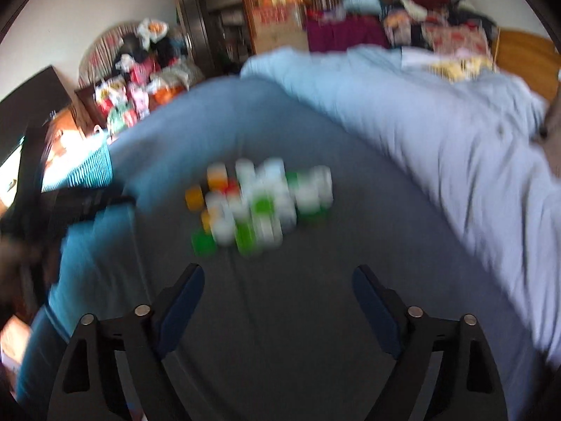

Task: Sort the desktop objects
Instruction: 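Move both open tools back to the cap pile, then grasp a yellow QR-printed cap with the left tool while the right grasps a white cap, then carry both held caps over to the light-blue basket, then open both tools above the basket to drop the caps in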

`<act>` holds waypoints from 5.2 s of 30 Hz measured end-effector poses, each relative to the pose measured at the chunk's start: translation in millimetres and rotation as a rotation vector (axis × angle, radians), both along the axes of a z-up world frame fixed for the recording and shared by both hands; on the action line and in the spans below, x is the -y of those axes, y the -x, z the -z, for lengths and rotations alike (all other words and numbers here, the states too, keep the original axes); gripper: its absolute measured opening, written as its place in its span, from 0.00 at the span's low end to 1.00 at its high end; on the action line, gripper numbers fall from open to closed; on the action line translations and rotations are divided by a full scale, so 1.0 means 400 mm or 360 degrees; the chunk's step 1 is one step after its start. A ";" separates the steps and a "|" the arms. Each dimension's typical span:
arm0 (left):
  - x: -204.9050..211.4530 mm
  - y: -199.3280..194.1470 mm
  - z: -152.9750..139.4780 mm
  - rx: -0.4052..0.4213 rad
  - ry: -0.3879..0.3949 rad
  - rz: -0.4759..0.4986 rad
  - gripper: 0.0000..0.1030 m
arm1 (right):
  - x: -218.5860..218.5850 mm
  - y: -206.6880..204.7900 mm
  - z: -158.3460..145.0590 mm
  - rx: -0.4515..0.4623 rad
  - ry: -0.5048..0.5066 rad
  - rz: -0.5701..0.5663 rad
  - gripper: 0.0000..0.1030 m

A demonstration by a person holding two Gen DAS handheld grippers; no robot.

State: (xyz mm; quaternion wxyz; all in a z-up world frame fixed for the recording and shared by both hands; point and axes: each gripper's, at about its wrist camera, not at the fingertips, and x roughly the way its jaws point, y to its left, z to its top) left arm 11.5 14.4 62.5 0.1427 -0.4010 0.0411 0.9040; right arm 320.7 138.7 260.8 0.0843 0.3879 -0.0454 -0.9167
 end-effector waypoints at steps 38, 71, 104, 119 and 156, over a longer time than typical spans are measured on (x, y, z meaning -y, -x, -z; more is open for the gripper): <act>0.008 0.143 0.144 0.0109 -0.0068 -0.0117 0.29 | 0.197 0.245 0.120 -0.0038 -0.0029 -0.0443 0.57; 0.054 0.102 0.094 0.0045 -0.0116 -0.0137 0.30 | 0.145 0.196 0.062 -0.0026 0.0362 -0.0362 0.43; 0.506 -0.304 -0.490 -0.0469 0.0036 -0.0715 0.30 | 0.473 0.234 -0.422 -0.0471 0.0099 -0.0597 0.43; 0.844 -0.354 -0.547 -0.0355 0.0090 -0.0975 0.30 | 0.839 0.359 -0.559 -0.0456 0.0055 -0.0893 0.43; 0.791 -0.280 -0.512 -0.0174 0.0003 -0.0840 0.56 | 0.794 0.359 -0.519 -0.0277 0.0272 -0.0951 0.79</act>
